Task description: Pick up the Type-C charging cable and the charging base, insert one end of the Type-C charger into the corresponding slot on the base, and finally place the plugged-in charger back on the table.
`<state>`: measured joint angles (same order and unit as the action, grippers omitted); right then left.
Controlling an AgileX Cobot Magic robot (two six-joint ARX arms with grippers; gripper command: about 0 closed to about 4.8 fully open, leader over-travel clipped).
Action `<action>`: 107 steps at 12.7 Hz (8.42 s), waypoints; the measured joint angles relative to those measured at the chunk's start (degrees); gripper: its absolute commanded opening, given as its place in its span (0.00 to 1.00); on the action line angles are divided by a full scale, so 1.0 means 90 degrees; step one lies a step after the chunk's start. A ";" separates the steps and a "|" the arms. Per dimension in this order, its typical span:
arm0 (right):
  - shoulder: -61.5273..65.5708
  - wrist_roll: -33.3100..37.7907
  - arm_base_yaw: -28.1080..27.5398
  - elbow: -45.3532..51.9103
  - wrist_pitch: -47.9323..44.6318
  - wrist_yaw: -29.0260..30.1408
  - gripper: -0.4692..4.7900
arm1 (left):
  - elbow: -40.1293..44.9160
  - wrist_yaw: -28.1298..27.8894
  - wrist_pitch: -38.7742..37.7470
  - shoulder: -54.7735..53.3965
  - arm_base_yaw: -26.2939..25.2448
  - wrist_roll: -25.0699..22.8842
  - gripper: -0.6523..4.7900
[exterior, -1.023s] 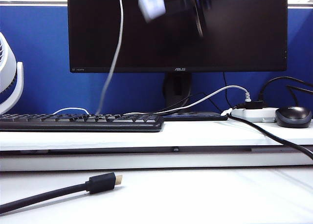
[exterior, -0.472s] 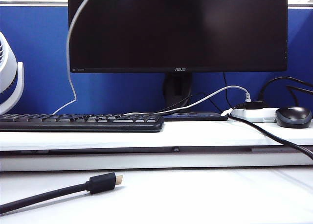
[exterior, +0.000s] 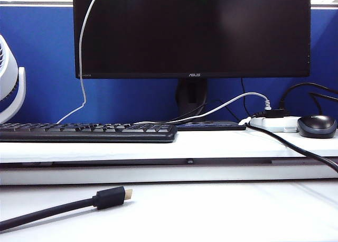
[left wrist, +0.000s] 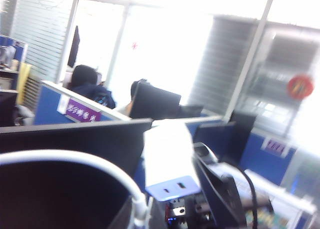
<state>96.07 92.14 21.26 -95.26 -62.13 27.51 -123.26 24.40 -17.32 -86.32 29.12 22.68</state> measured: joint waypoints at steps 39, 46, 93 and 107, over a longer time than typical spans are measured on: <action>0.2628 -1.1606 0.0801 -0.2331 1.4394 -0.0355 0.08 | 0.0002 0.0284 -0.0017 -0.0002 -0.0007 0.1030 0.11; 0.3912 -0.8225 0.0784 -0.2327 1.1744 0.2557 0.98 | 0.0002 0.0287 -0.0053 0.0049 -0.0005 0.1030 0.11; 0.4539 -0.7225 0.1763 -0.4782 1.4741 -0.2254 1.00 | 0.0002 0.0678 -0.0107 0.0170 -0.0007 0.1156 0.11; 0.4612 -0.7560 0.2074 -0.5226 1.4885 -0.1734 0.73 | 0.0002 0.0724 -0.0202 0.0204 -0.0007 0.1156 0.11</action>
<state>137.58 24.10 39.92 -142.30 71.83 11.90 -123.24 30.92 -19.14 -84.49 29.06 33.08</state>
